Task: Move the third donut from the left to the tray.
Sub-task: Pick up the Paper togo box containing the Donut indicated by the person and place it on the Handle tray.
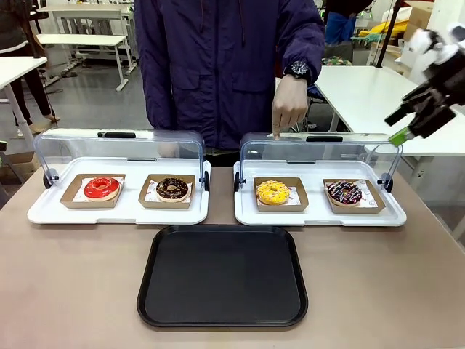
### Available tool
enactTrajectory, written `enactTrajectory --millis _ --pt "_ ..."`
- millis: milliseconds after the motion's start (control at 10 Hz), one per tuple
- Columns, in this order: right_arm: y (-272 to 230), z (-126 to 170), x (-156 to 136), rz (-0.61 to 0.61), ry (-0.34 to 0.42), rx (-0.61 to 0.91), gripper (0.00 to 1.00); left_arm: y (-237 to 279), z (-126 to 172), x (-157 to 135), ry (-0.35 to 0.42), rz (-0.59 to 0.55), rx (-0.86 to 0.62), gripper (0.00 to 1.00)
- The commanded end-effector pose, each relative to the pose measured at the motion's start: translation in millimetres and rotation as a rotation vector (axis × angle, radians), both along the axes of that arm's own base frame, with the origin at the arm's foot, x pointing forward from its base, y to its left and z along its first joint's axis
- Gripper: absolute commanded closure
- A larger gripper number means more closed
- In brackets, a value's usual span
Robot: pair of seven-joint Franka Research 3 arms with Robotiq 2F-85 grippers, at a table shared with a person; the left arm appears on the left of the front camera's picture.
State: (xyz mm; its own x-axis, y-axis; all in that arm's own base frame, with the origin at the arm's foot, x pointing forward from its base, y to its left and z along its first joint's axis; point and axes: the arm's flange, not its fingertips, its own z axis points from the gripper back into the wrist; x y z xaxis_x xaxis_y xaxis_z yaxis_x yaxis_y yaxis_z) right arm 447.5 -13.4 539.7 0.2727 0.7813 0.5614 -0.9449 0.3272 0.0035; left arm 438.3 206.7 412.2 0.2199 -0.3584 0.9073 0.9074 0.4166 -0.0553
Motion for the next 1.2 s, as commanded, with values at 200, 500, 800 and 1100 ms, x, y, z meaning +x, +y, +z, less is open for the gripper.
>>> enactTrajectory --millis 200,500,800,1100 --pt "77 -38 9 0.032 0.006 -0.192 0.0 0 4 -1 0.009 -0.003 0.007 0.0" --pt "84 -42 10 0.073 -0.001 -0.174 0.0 0 4 -1 0.009 -0.003 0.007 0.0" --pt "84 -42 10 0.073 -0.001 -0.174 0.0 0 4 -1 0.009 -0.003 0.007 0.0" --pt "110 -54 29 0.076 0.007 -0.224 0.0 0 4 -1 0.009 -0.003 0.007 0.0"
